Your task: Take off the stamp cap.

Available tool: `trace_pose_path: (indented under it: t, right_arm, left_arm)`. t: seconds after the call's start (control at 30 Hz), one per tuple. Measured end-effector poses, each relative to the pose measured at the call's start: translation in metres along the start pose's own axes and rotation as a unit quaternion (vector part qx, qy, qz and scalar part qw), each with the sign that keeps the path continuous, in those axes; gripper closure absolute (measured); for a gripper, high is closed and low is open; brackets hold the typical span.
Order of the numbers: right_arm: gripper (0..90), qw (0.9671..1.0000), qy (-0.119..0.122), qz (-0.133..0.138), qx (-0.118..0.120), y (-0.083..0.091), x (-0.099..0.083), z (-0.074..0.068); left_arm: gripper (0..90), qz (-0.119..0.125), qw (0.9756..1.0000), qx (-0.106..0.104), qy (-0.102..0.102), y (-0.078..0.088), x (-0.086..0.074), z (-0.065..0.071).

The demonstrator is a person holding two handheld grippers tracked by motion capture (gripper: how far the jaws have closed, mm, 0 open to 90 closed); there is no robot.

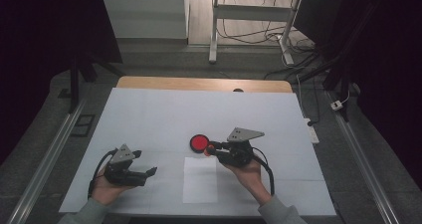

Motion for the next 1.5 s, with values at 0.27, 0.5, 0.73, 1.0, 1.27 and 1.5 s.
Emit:
trace_pose_path:
  t: [0.27, 0.5, 0.73, 1.0, 1.27, 1.5]
  right_arm:
    - [71.8, 1.0, -0.001, 0.0, 0.001, 0.0, 0.0, 0.0]
    - [71.8, 1.0, -0.001, 0.004, 0.0, 0.0, 0.001, 0.0]
    - [71.8, 1.0, 0.001, 0.003, 0.0, 0.0, 0.001, 0.0]
    - [71.7, 1.0, 0.0, 0.003, 0.0, -0.001, 0.001, 0.0]
    - [71.7, 1.0, 0.0, 0.006, -0.001, 0.002, 0.004, 0.0]
    - [71.8, 0.9999, 0.0, 0.011, -0.001, 0.003, 0.005, 0.001]
  left_arm:
    - [15.4, 0.002, 0.9997, -0.014, -0.02, -0.008, 0.013, 0.01]
    - [16.1, 0.001, 0.9992, -0.025, -0.031, -0.015, 0.021, 0.018]
    - [16.4, 0.004, 0.9987, -0.033, -0.038, -0.02, 0.029, 0.024]
    - [16.6, 0.003, 0.9979, -0.046, -0.046, -0.029, 0.037, 0.032]
    - [17.0, 0.006, 0.9966, -0.059, -0.056, -0.044, 0.05, 0.043]
    - [17.1, -0.003, 0.9954, -0.072, -0.063, -0.059, 0.054, 0.052]
Point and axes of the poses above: each handheld gripper's, and its own axes: y roughly backward along the jaws, x roughly out of its top, z roughly to its right, the point moved 8 cm from there along -y, roughly forward along the jaws, and after that the axes turned 12 degrees about z, right-handed, at the moved point
